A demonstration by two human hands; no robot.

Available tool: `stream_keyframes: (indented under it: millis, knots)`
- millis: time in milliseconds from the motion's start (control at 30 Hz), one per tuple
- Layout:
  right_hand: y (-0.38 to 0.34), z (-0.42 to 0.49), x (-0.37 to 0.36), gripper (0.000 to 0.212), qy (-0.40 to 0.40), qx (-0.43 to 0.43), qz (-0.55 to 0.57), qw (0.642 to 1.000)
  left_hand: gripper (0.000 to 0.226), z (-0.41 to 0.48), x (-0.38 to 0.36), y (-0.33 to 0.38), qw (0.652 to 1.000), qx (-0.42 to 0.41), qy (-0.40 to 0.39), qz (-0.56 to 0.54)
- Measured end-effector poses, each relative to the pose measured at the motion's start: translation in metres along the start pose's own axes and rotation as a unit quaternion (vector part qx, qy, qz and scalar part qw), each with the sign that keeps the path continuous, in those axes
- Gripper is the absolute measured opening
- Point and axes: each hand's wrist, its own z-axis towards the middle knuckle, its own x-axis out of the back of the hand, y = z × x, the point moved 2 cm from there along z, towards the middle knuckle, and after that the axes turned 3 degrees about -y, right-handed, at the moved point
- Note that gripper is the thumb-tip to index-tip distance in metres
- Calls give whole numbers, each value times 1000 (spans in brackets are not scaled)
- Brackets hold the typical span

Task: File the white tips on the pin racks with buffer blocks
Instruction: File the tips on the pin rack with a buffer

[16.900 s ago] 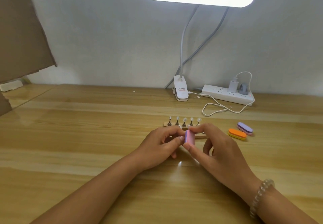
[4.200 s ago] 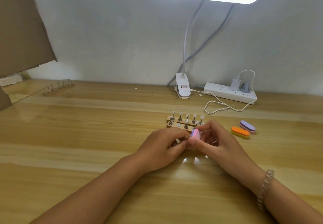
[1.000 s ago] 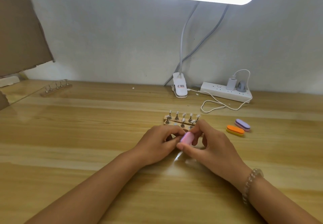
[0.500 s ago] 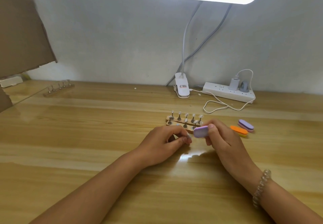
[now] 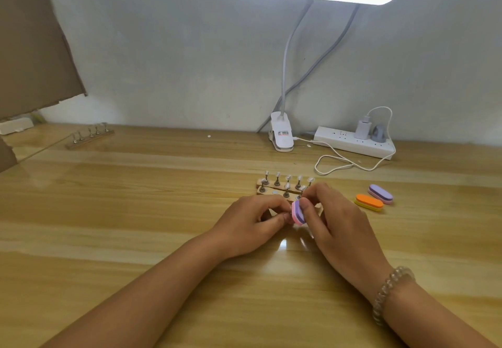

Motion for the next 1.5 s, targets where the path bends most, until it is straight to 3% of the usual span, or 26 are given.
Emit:
stream_keyframes:
  millis: [300, 567, 733, 900, 1133, 1333, 1500]
  knots:
    - [0, -2, 7, 25, -17, 1, 52, 999, 23, -1, 3, 4, 1000, 3, 14, 12]
    - [-2, -3, 8, 36, -32, 6, 12, 999, 33, 0, 3, 2, 1000, 7, 22, 13]
    - [4, 1, 7, 41, -31, -30, 37, 998, 23, 1, 0, -1, 1000, 3, 13, 18]
    - [-2, -3, 6, 38, -34, 17, -4, 999, 11, 1, 0, -4, 1000, 1, 9, 4]
    - [6, 2, 2, 35, -16, -43, 42, 998, 12, 1, -1, -4, 1000, 0, 12, 21]
    - [-3, -3, 2, 40, -52, 34, -24, 998, 15, 0, 0, -4, 1000, -7, 19, 7]
    - [6, 5, 5, 38, -9, -45, 54, 998, 13, 1, 0, -3, 999, -18, 12, 30]
